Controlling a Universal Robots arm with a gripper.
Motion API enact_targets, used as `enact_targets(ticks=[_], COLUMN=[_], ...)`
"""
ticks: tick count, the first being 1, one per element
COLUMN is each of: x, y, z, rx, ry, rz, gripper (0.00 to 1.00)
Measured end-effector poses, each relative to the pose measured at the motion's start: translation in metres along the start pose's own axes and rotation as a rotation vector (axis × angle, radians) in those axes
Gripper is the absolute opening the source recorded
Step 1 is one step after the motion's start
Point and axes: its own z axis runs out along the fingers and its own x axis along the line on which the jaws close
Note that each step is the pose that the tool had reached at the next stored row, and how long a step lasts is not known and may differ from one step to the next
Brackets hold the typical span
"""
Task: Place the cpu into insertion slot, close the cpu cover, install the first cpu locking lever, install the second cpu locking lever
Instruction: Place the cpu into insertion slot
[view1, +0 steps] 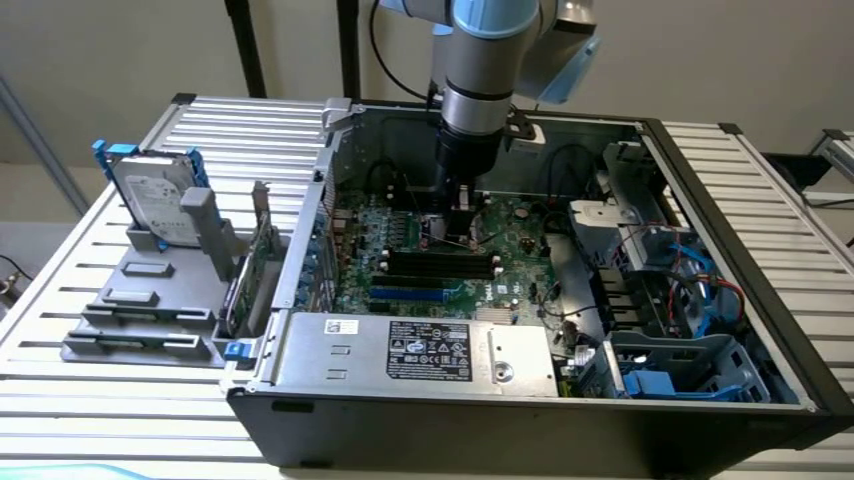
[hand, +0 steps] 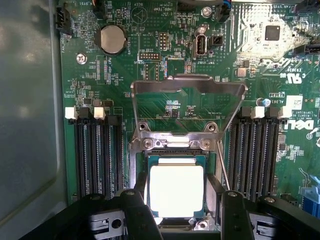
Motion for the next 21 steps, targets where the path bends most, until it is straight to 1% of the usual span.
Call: enact_targets(ticks=[21], x=[0.0000], y=[0.0004], z=[0.0019], rx=[0.0006], ry=[0.0004], rz=[0.011], gripper=[0.54])
